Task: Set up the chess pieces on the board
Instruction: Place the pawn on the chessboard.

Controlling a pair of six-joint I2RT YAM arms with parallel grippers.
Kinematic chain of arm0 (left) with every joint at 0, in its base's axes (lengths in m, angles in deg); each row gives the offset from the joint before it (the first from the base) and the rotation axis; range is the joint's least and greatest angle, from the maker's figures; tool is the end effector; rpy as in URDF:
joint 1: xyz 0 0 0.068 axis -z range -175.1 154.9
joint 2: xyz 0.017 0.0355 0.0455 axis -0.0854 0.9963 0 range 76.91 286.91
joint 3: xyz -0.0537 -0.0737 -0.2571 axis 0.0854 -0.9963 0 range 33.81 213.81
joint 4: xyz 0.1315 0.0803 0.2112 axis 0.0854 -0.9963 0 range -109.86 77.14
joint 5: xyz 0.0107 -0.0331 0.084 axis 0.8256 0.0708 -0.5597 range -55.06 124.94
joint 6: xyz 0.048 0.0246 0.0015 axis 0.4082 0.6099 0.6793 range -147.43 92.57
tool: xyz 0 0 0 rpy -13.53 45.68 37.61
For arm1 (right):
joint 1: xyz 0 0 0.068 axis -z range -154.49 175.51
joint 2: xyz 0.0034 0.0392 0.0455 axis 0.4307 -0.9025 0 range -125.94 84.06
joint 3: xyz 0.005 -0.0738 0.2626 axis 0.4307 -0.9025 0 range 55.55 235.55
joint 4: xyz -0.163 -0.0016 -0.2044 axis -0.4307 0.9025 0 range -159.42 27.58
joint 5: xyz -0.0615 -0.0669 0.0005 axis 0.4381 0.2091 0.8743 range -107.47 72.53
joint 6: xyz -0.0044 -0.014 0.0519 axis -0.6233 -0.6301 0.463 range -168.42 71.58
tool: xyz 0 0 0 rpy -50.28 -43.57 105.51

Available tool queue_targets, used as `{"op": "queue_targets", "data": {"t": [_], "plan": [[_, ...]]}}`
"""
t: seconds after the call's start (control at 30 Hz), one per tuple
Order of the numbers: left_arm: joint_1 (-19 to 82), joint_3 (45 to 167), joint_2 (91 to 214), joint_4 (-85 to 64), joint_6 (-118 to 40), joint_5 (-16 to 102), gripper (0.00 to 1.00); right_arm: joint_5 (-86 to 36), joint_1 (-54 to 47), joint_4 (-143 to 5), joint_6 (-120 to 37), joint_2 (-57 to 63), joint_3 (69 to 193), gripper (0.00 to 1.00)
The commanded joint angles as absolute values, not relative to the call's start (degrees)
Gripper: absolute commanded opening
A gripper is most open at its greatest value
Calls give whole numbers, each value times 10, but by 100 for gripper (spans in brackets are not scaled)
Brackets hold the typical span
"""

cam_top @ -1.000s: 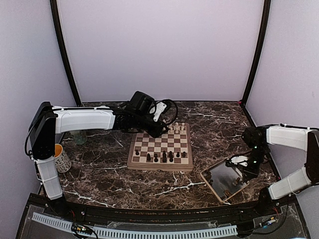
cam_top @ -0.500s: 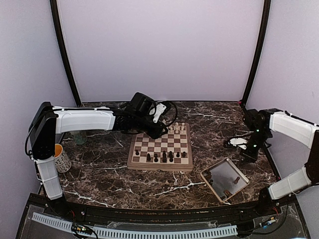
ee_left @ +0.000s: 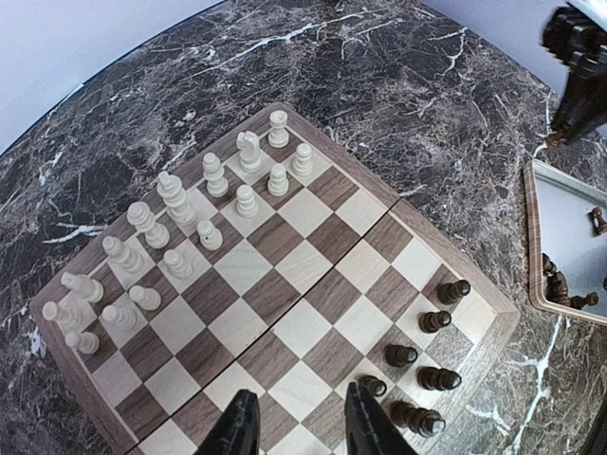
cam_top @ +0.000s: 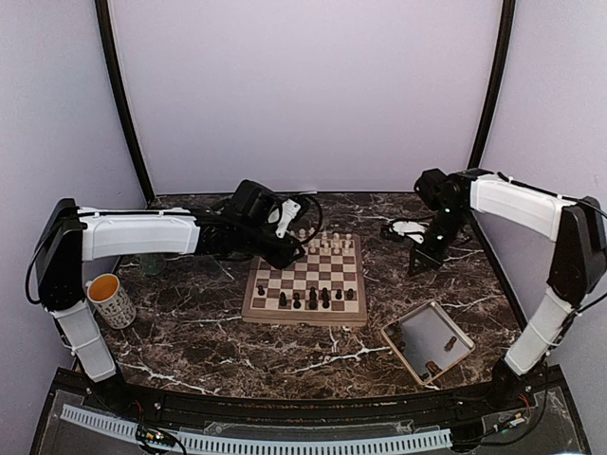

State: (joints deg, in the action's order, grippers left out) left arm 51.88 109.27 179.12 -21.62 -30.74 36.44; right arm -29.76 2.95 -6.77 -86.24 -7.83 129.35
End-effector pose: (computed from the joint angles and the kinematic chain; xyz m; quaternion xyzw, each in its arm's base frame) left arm 0.2796 -0.3010 0.2511 0.3362 0.8230 -0.2051 0.4094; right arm 0.2720 0.1212 0.2509 -0.5058 0.8522 0.0951 0.0936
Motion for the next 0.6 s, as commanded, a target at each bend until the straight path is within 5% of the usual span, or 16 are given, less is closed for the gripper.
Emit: {"op": "queue_targets", "data": {"t": [0.0,0.57], "plan": [[506,1052,1726,-207,-338,336,34,-320,-13,-118,-802,-166,1398,2],[487,1002,1686,-201,-350,316,34,-272,-149,-80,-777,-417,1654,0]]}}
